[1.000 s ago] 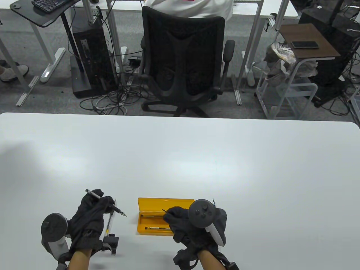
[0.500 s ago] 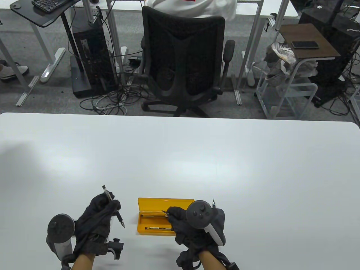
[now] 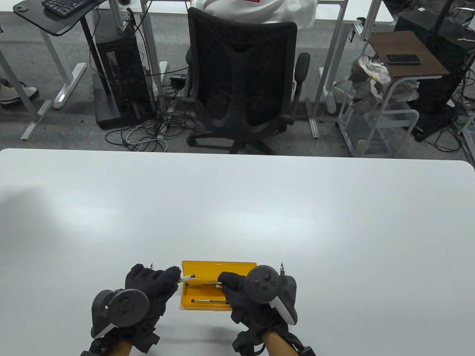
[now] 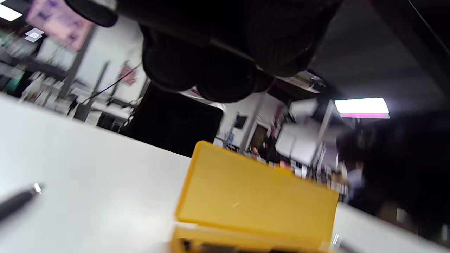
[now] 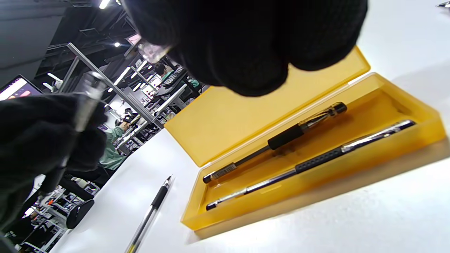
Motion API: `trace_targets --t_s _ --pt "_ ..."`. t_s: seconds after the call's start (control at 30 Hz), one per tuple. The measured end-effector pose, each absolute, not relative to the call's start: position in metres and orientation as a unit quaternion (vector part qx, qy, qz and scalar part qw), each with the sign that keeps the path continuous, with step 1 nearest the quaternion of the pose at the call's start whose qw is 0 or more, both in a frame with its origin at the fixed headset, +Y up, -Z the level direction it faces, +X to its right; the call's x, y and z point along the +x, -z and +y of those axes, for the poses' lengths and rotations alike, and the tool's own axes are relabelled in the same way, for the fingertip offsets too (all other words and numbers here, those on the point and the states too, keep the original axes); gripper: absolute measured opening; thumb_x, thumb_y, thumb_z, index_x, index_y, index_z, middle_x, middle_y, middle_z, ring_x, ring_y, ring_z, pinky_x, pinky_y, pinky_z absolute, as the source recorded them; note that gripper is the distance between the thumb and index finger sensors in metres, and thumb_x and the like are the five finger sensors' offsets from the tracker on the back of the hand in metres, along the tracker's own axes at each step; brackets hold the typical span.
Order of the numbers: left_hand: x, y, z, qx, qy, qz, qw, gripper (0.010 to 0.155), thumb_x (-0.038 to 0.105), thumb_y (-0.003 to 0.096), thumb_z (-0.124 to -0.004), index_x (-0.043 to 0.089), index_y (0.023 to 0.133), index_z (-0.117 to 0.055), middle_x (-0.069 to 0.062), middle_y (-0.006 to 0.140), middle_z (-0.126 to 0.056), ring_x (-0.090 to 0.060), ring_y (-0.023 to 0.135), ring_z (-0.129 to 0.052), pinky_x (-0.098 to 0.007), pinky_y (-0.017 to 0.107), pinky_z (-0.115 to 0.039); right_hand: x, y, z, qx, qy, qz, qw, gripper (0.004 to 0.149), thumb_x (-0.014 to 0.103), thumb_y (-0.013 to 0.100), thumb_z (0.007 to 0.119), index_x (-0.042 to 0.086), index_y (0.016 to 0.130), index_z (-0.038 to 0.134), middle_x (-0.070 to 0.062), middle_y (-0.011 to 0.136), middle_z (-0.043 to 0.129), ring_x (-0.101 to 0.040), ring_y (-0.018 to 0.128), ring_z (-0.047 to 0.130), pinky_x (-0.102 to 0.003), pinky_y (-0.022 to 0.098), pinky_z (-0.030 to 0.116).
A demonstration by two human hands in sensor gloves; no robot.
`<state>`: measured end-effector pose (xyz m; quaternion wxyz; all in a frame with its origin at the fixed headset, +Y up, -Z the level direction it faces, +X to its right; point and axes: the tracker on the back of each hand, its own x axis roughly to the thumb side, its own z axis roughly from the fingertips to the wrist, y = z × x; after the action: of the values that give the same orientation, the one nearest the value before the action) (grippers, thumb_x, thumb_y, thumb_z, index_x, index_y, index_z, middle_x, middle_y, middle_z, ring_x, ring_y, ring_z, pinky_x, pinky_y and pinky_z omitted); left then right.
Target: Cap pen on the opposite end
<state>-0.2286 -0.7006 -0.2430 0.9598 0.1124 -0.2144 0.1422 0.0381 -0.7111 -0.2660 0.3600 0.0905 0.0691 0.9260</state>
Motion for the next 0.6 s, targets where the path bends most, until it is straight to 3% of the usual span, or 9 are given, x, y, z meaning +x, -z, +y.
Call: trace_targets --t_s 0.6 --pt "-0.206 0.236 -0.702 0.102 -0.135 -0.257 0.952 0.047 0.029 0.0500 -0.082 0.017 0.095 -0.083 -0.011 0.081 -0.096 -0.034 0.073 -0.090 -0.072 0.071 -0.046 0.028 0.261 -0.712 0.130 -0.929 0.061 0.340 0.046 0.029 0.044 0.073 0.024 0.089 0.082 -0.008 0.070 0.095 -0.019 0.049 0.099 -0.045 0.043 0.083"
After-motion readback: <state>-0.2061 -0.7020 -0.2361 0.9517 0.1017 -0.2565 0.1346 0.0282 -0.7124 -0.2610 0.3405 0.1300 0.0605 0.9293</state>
